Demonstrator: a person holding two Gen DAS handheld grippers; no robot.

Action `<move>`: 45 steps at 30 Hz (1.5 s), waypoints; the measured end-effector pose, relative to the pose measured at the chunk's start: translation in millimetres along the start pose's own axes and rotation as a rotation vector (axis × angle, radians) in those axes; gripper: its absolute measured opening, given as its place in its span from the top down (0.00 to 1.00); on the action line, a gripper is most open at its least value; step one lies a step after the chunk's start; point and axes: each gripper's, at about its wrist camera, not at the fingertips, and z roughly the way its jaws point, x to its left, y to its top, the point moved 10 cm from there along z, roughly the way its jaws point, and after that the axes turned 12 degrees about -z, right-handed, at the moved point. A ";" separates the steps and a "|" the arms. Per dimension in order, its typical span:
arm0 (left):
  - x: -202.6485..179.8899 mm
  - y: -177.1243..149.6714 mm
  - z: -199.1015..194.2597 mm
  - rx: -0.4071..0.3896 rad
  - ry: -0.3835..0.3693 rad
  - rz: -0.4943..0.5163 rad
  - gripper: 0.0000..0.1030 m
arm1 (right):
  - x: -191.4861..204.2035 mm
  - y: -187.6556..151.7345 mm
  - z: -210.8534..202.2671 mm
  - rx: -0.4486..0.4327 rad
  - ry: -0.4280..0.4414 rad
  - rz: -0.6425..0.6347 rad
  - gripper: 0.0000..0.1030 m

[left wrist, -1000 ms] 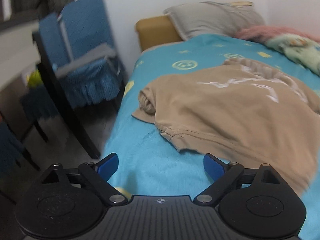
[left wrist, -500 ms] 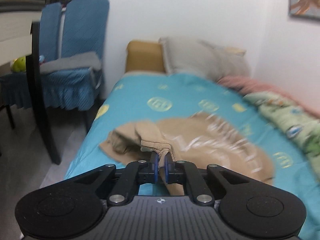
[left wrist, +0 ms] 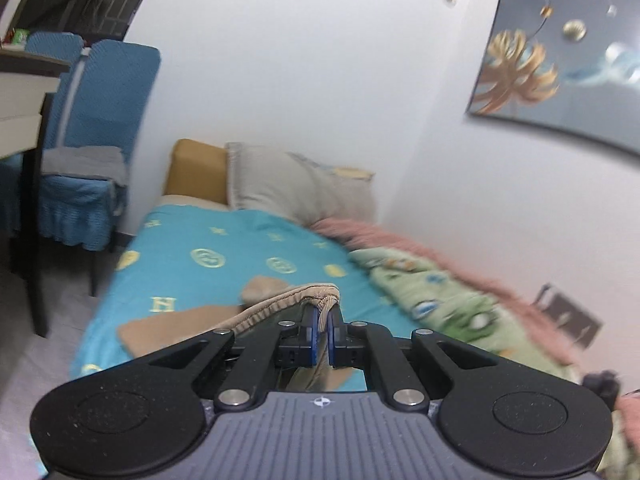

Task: Fold clothes
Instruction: 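Lift the T-shirt with the left gripper while the right gripper approaches it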

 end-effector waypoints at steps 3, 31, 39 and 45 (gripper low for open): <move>7.3 1.9 -1.7 -0.010 -0.030 -0.041 0.95 | 41.8 1.5 5.5 -0.001 0.106 -0.057 0.00; 52.0 -6.3 15.9 -0.129 -0.067 -0.079 0.95 | 2.1 -24.7 74.4 0.235 -0.204 0.030 0.00; 48.2 6.2 -13.3 -0.218 -0.024 -0.080 0.96 | -13.0 -51.6 71.1 0.331 -0.209 0.124 0.00; 33.9 20.1 -44.2 -0.274 -0.110 -0.118 0.96 | -49.7 43.1 -9.4 -0.028 -0.422 0.000 0.00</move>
